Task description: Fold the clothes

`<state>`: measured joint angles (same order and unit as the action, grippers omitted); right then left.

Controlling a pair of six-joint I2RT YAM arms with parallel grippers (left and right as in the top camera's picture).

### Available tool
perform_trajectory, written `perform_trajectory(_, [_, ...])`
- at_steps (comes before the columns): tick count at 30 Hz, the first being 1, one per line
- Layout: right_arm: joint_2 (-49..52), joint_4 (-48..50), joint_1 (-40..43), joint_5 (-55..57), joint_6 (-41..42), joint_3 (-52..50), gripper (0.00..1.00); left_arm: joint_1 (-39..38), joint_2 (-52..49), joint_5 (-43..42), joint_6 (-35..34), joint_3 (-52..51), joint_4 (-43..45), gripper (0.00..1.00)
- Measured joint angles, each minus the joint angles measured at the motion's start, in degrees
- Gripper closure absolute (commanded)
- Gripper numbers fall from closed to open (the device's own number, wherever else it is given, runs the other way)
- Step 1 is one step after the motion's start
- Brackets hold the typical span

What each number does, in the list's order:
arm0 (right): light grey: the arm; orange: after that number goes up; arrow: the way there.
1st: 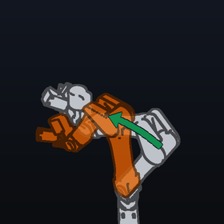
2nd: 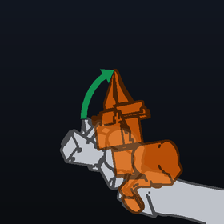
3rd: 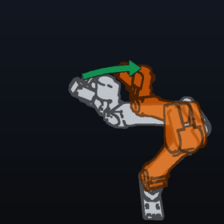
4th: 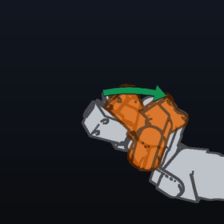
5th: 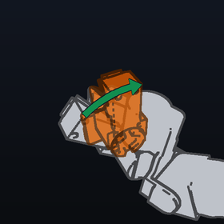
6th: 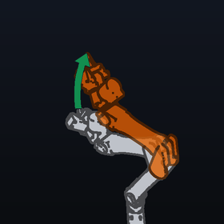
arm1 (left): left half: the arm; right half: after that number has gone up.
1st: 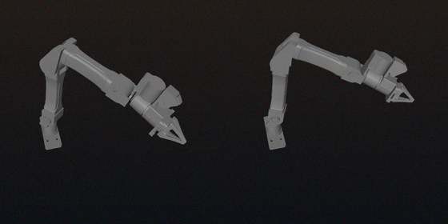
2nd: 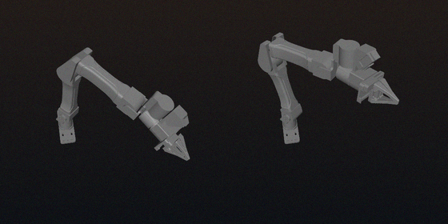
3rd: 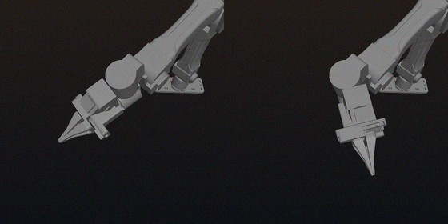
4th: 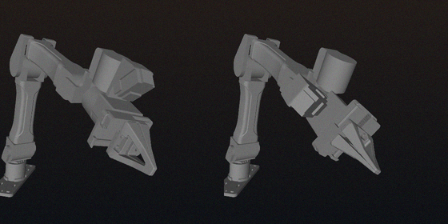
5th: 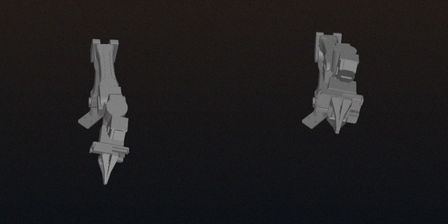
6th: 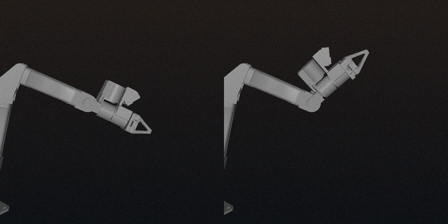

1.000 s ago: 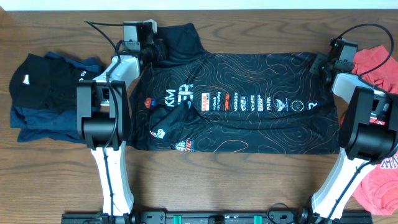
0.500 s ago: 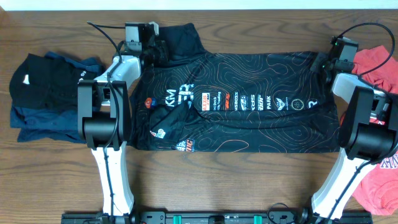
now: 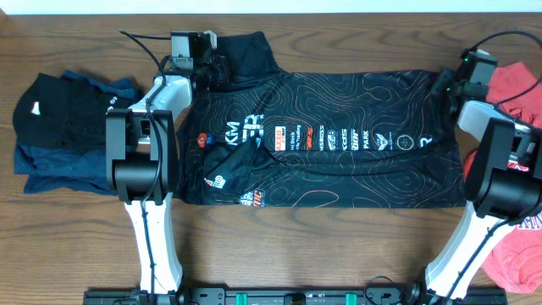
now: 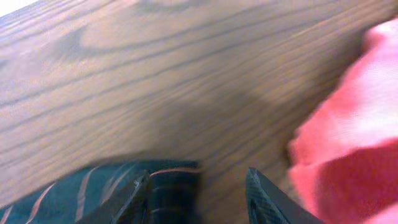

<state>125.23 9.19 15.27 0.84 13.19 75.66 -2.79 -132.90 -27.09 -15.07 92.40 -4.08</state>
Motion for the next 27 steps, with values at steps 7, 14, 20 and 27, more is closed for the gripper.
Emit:
perform_trajectory(7, [0.15, 1.46, 0.46, 0.22, 0.44, 0.02, 0.51, 0.00, 0.00, 0.02, 0.00, 0.00, 0.00, 0.94])
perform_trajectory(14, [2.89, 2.64, -0.24, 0.35, 0.74, 0.39, 0.51, 0.00, 0.00, 0.00, 0.00, 0.00, -0.02, 0.94])
perform_trajectory(20, [3.56, 3.96, -0.92, -0.17, 1.22, 0.52, 0.80, 0.00, 0.00, 0.00, 0.00, 0.00, -0.02, 0.94])
perform_trajectory(27, [3.76, 3.72, -1.38, -0.85, 1.90, 0.70, 0.99, 0.02, 0.00, 0.00, -0.02, 0.00, 0.00, 0.94])
